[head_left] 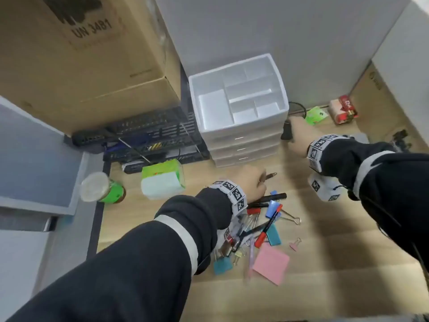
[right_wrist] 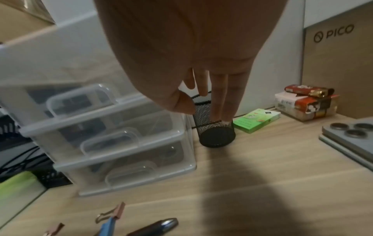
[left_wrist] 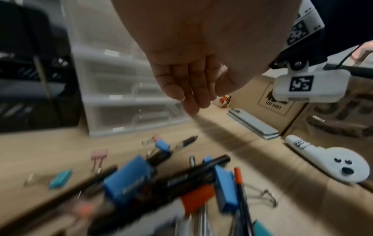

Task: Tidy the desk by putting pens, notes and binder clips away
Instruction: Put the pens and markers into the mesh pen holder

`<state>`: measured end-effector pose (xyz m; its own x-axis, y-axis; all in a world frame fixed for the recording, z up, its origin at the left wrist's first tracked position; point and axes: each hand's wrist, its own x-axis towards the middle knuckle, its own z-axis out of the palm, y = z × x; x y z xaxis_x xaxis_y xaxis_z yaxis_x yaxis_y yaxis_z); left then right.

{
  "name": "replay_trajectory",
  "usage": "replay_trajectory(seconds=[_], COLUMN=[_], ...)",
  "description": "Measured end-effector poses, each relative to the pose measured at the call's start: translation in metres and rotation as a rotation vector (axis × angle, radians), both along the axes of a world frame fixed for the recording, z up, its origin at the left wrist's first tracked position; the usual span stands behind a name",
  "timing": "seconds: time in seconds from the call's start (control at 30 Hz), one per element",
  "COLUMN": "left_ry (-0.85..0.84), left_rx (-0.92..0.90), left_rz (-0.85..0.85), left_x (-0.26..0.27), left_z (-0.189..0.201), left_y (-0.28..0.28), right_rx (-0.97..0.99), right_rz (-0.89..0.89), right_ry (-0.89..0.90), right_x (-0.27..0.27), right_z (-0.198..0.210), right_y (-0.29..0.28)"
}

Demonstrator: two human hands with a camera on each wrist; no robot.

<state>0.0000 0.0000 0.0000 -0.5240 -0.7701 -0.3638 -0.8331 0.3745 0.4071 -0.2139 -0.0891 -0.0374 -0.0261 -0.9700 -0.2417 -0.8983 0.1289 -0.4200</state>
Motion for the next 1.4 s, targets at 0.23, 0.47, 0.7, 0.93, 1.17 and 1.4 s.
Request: replay_trajectory(seconds=[0.23, 0.47, 0.7, 0.93, 1.17, 1.4], left_ry=[-0.017, 0.022, 0.078, 0.433, 0.694, 0.810], left_rx=[-0.048, -0.123, -0.141, -0.020, 0.015, 0.053], left_rz=[0.043, 0.077, 0.133, 0.280, 0.323, 0.434], left_x=[0.016, 0.017, 0.009, 0.003, 0.041, 0.094], left_z=[-0.055, -0.061, -0.042, -0.058, -0.082, -0.063], left_y=[0.016, 0.022, 0.029, 0.035, 0.067, 0.131], right_rx=[-0.103, -0.174, -0.427, -0.634, -0.720, -0.768], right_rz=[-0.100, -0.118, -0.130, -0.165, -0.051, 0.091], right_ry=[0.035, 0.316, 0.273, -0.005, -0.109, -0.132], right_x=[0.001, -0.006, -0.008, 0.023, 0.080, 0.136], right_z=[-0.018, -0.014, 0.016, 0.003, -0.020, -0.016], right_y=[0.000, 0.037, 0.101, 0.126, 0.148, 0.210])
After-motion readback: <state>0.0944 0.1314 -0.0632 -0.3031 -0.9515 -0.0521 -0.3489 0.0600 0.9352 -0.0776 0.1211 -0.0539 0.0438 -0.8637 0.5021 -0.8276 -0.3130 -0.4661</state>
